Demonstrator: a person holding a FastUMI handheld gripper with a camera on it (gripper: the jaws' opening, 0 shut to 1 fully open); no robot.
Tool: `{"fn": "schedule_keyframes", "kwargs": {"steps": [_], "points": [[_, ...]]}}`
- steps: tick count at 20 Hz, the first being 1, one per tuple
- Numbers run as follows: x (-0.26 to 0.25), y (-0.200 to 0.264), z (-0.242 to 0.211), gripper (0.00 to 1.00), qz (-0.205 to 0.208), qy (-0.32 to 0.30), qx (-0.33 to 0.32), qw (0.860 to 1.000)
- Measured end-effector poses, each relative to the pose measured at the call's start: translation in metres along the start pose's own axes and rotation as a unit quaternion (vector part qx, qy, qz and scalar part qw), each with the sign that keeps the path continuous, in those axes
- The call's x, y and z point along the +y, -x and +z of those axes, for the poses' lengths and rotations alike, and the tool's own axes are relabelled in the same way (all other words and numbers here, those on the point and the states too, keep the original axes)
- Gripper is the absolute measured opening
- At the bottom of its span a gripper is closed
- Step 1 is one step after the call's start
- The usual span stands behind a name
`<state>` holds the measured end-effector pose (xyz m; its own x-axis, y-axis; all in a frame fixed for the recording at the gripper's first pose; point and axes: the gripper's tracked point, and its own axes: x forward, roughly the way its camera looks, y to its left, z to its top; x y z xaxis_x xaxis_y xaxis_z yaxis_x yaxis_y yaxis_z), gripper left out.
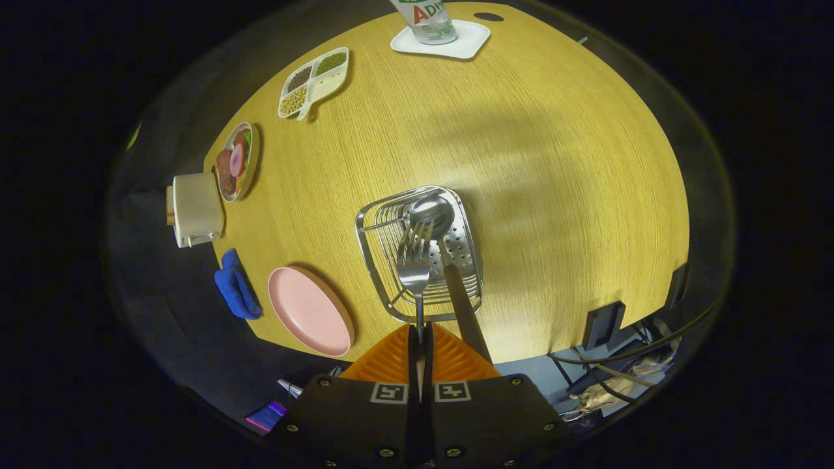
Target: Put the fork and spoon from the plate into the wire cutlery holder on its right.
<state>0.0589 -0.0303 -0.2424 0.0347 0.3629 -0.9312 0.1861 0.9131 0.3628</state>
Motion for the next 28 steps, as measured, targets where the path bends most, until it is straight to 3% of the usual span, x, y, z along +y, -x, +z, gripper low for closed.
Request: {"fn": "schedule_keyframes", "kwargs": {"steps": [20,21,26,28], "points": [[-0.001,0.006,0.019,0.04,-0.027,-0.031,0.039,0.998],[0.001,0.007,0.020,0.08,-0.023,-0.029,0.038,0.999],[0.013,0.010,0.024,0.15,-0.004,-0.037,0.024,0.999],[0.014,0.011,0.025,0.42,-0.003,-0.039,0.017,0.999]]}}
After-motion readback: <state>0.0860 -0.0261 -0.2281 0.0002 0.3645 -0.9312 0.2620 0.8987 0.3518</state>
